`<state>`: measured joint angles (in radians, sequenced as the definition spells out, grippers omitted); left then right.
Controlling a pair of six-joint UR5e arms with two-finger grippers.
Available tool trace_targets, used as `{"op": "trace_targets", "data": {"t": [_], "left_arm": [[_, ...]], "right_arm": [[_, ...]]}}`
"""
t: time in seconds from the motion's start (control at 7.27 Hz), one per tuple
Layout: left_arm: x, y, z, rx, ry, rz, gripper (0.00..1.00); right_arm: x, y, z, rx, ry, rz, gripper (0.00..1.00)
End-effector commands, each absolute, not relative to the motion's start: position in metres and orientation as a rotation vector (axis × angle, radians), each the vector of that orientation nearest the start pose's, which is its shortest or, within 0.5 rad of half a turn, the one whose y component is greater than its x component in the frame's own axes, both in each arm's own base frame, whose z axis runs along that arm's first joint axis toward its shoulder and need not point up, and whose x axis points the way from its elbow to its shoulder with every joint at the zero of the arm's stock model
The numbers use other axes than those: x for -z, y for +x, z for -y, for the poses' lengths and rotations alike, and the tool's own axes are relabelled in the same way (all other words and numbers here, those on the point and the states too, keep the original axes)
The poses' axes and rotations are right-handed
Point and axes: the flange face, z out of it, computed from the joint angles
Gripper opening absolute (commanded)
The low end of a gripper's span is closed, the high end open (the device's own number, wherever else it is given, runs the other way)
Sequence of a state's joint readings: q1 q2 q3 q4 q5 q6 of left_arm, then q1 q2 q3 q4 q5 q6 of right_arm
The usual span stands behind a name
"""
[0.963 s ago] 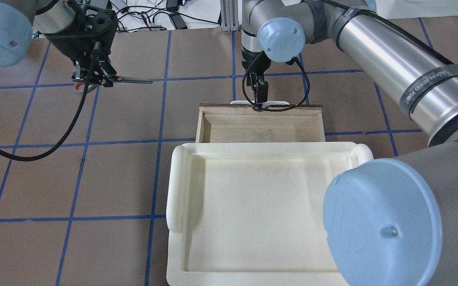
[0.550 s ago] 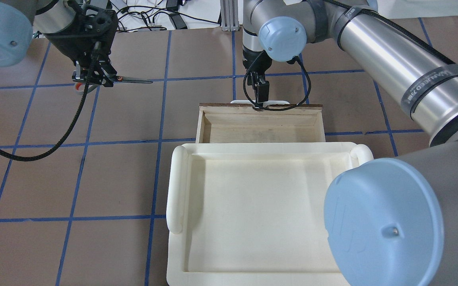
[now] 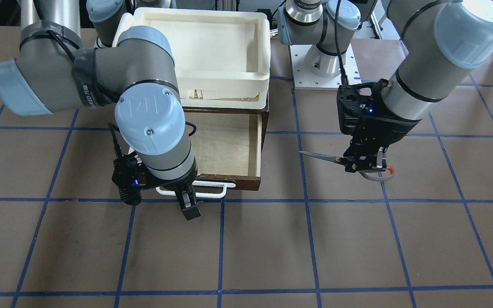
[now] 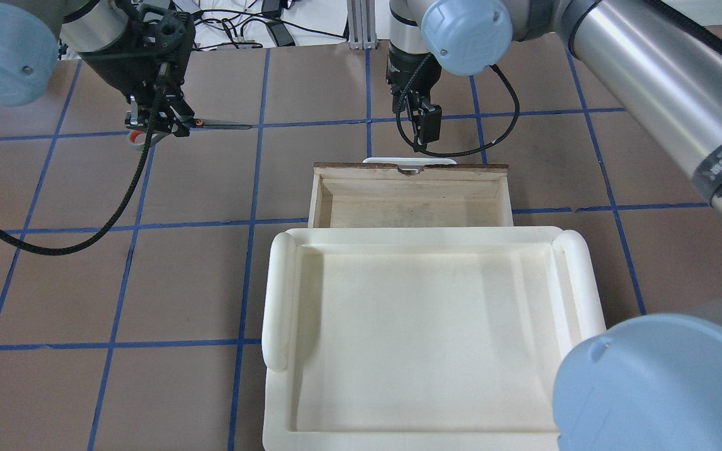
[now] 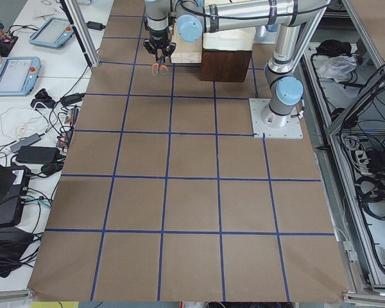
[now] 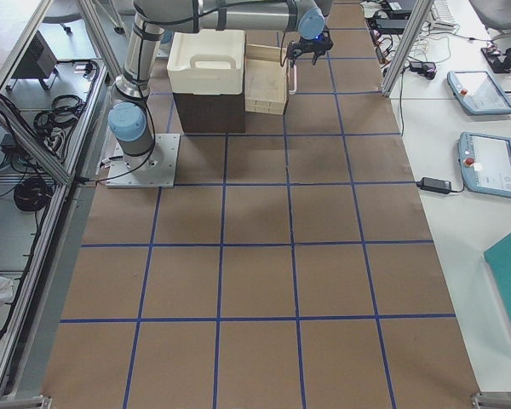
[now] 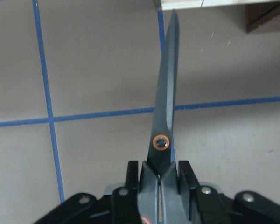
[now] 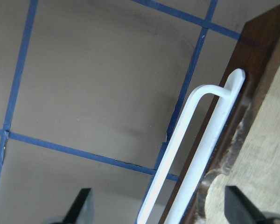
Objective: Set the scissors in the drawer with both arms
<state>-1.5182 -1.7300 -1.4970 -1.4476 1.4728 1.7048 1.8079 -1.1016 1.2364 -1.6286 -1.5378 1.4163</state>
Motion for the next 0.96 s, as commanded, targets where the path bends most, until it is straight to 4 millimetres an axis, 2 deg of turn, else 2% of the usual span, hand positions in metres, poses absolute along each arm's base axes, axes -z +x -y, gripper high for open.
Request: {"op": "trace_targets", "data": {"t": [0.0, 0.14, 0.28, 0.41, 0.55, 0.69, 0.83], "left_arm": [[-0.463, -0.198, 0.537, -0.118, -2.269, 2.154, 0.0], [-0.457, -0.226, 0.529, -0.107, -2.258, 2.151, 0.0], [-0.453, -0.243, 0.524, -0.104, -2.236, 2.159, 0.0], [-0.447, -0.269, 0.515, -0.095, -2.246, 2.143, 0.0], [-0.437, -0.311, 0.498, -0.069, -2.276, 2.098, 0.0], [-0.427, -0.334, 0.489, -0.053, -2.257, 2.109, 0.0], [-0.421, -0.339, 0.494, -0.073, -2.272, 2.1, 0.0]], "right_arm": [[-0.428, 0.265, 0.607, 0.012, 1.398, -2.85, 1.0], [-0.449, 0.247, 0.602, 0.056, 1.198, -2.936, 1.0], [-0.468, 0.223, 0.595, 0.069, 1.082, -2.975, 1.0], [-0.479, 0.197, 0.589, 0.069, 0.922, -3.031, 1.0], [-0.488, 0.18, 0.58, 0.079, 0.807, -3.062, 1.0], [-0.501, 0.175, 0.57, 0.108, 0.628, -3.099, 1.0], [-0.515, 0.174, 0.561, 0.141, 0.455, -3.12, 1.0]]}}
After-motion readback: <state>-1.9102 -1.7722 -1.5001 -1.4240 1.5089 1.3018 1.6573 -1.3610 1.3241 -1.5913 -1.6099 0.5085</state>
